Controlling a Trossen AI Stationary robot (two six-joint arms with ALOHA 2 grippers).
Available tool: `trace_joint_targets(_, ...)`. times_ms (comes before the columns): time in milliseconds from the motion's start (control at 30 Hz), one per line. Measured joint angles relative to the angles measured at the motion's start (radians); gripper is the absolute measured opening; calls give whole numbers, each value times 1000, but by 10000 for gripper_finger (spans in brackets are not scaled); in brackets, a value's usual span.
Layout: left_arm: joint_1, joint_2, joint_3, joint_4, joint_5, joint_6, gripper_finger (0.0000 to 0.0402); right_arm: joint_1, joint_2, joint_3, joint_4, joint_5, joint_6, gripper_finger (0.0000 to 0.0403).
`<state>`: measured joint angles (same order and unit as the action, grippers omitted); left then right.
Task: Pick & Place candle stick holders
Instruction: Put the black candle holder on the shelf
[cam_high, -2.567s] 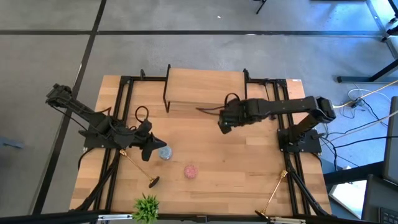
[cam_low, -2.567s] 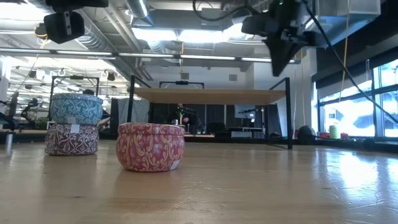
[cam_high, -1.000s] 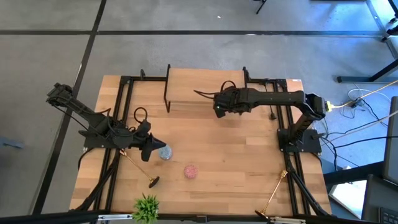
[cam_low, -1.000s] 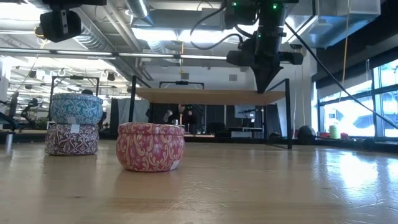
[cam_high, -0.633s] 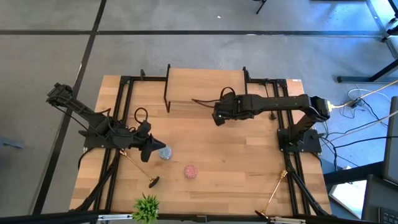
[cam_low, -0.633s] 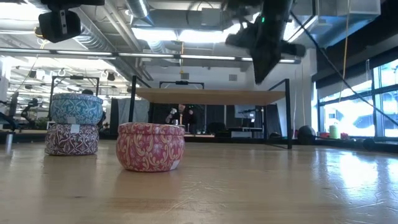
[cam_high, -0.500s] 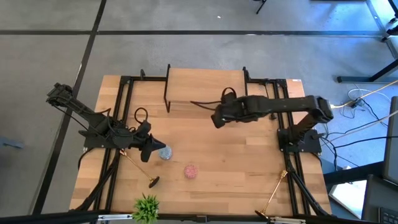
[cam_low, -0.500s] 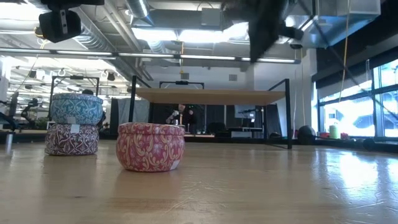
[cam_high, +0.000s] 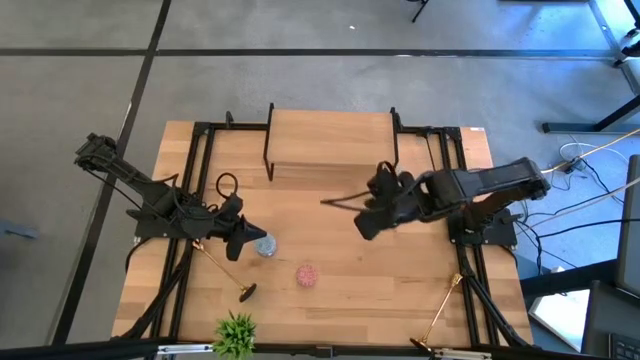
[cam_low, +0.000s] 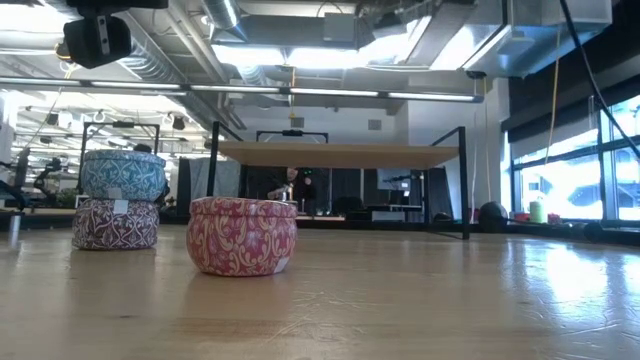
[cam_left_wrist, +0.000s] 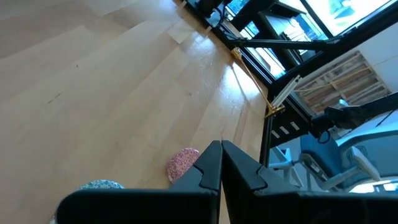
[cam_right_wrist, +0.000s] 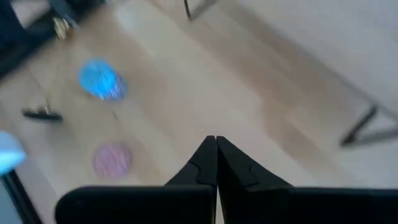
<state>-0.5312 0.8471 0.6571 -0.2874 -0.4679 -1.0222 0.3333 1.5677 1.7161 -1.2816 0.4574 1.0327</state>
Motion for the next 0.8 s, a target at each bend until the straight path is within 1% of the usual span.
trace_joint_targets(167, 0, 0, 0, 0, 0, 0, 1, 51, 0, 0, -196, -86, 180, 0)
trace_joint_targets(267, 0, 0, 0, 0, 0, -1, 1, 70, 0, -1, -291, -182, 208, 0)
trace_joint_targets(300, 0, 0, 0, 0, 0, -1, 1, 76, 0, -2, -295, -207, 209, 0)
trace_joint_targets(367, 0, 0, 0, 0, 0, -1, 1, 93, 0, -11, -286, -232, 187, 0)
trace_joint_targets(500, 0, 0, 0, 0, 0, -1, 1, 155, 3, -14, -263, -241, 175, 0)
trace_joint_targets(600, 0, 0, 0, 0, -9, 4, 1, 205, 8, -40, -176, -242, 181, 0)
trace_joint_targets(800, 3, 0, 0, 8, -142, -19, 1, 277, 7, -124, 37, -227, 166, 0)
